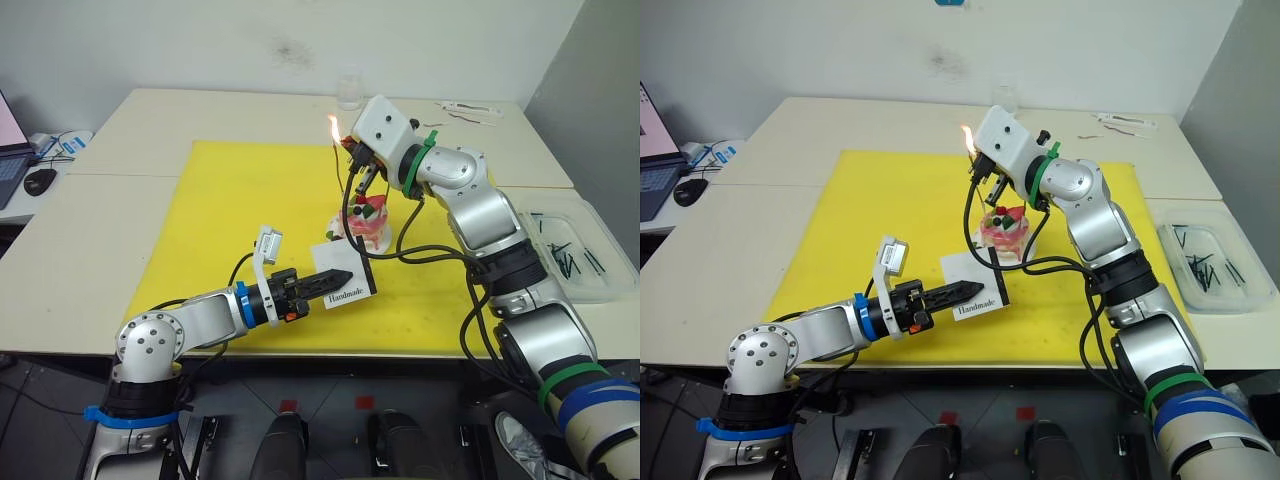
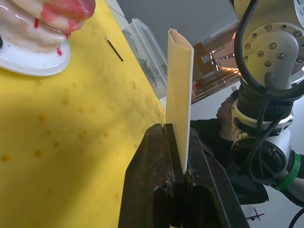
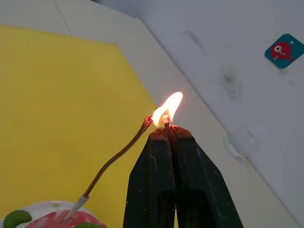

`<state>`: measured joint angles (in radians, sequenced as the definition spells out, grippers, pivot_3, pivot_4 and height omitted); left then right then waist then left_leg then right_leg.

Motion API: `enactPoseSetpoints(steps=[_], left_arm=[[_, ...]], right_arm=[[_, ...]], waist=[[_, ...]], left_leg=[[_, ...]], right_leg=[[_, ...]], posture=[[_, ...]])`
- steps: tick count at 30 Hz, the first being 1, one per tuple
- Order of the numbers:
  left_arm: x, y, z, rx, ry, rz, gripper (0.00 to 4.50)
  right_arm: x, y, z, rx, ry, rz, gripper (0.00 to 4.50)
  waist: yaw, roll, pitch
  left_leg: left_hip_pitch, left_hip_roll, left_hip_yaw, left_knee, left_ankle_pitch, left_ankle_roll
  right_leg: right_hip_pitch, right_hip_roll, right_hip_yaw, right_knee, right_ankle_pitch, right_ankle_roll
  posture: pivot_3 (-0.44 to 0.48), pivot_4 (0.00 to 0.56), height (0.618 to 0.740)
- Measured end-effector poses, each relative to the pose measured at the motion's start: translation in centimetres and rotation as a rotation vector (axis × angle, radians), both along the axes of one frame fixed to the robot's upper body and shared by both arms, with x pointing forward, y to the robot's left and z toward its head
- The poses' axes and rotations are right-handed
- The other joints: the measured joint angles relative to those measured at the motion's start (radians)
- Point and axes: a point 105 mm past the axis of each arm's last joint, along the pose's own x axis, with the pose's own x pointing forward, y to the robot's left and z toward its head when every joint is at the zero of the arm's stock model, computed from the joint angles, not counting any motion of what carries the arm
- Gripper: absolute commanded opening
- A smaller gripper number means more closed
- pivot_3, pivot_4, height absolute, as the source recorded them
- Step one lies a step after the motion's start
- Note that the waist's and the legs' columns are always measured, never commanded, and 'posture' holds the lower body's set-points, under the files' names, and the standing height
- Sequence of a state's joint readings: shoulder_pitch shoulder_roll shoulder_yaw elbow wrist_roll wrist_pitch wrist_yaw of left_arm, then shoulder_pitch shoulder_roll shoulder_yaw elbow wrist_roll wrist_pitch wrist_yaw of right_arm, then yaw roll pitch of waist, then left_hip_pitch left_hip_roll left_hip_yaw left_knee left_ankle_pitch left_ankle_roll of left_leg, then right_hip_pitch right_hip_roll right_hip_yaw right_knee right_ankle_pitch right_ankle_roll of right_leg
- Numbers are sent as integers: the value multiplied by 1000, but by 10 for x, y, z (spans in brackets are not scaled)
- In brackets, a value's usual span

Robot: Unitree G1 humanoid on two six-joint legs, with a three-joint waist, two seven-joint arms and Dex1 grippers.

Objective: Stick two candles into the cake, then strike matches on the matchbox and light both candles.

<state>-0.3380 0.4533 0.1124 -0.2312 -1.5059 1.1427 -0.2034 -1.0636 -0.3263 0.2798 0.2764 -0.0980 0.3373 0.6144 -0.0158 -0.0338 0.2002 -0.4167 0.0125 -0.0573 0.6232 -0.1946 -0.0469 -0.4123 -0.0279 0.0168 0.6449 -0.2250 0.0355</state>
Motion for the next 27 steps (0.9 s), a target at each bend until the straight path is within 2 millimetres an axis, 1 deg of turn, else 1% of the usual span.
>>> enactPoseSetpoints(steps=[27], left_arm=[[0, 0, 0, 9, -1, 7, 0]], right_arm=[[-2, 3, -4, -21, 19, 28, 33]], waist=[[-9, 0, 0]], left_leg=[[0, 0, 0, 0, 0, 0]], right_leg=[[0, 0, 0, 0, 0, 0]], posture=[[0, 150, 740]])
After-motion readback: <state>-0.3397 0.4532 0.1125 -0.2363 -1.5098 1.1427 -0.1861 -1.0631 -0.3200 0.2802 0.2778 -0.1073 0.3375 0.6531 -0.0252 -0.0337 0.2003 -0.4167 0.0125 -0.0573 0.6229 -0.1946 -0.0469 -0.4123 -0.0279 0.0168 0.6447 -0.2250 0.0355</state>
